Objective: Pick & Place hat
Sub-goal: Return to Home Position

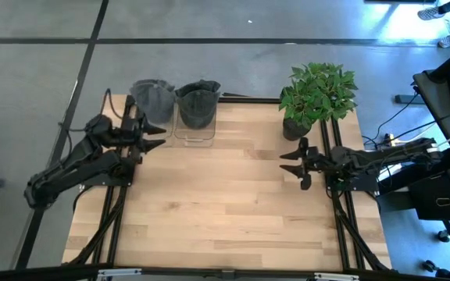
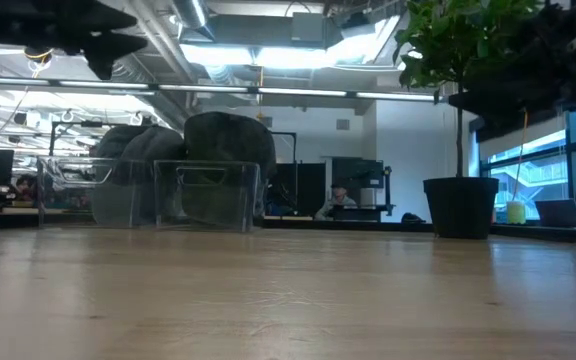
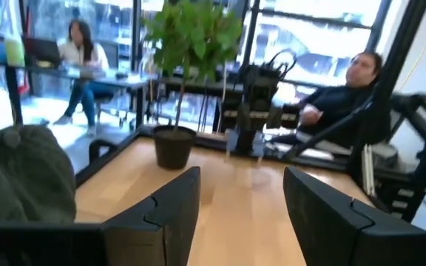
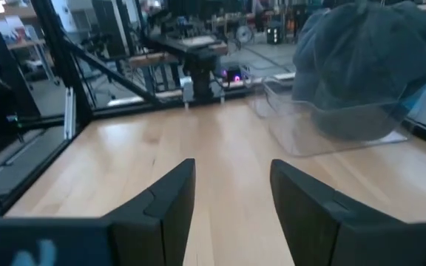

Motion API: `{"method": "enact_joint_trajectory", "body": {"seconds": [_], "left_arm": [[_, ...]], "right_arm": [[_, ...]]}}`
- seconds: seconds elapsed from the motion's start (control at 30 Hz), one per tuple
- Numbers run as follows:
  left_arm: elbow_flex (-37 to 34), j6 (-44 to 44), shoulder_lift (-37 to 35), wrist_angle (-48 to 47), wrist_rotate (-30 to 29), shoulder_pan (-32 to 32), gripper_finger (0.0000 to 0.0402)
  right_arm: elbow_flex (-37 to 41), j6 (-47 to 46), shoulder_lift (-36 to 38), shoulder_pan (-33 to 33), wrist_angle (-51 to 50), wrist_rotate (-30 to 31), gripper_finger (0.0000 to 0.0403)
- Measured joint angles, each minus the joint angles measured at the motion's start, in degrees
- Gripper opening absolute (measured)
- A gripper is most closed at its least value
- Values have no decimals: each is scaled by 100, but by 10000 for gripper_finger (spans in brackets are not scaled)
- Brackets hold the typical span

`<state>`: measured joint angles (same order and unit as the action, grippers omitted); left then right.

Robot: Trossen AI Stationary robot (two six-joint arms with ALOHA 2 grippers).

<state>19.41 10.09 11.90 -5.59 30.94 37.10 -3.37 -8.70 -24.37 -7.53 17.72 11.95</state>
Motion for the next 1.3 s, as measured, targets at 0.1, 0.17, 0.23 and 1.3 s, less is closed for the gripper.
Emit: {"method": "enact_joint_trajectory", "body": {"seconds": [0.1, 0.17, 0.23, 1.3], "left_arm": [[-212, 249, -451, 137, -3, 0, 189], [-398, 320, -726, 212, -107, 0, 189], [-623, 478, -950, 295, -264, 0, 189], [-1894, 867, -1189, 1295, -574, -131, 189]], "right_arm": [[86, -5, 268, 0, 2, 8, 177], [124, 3, 419, 0, -22, 91, 177], [175, 10, 547, 0, -17, 96, 177], [269, -154, 1892, 2, -1511, 553, 177]]}}
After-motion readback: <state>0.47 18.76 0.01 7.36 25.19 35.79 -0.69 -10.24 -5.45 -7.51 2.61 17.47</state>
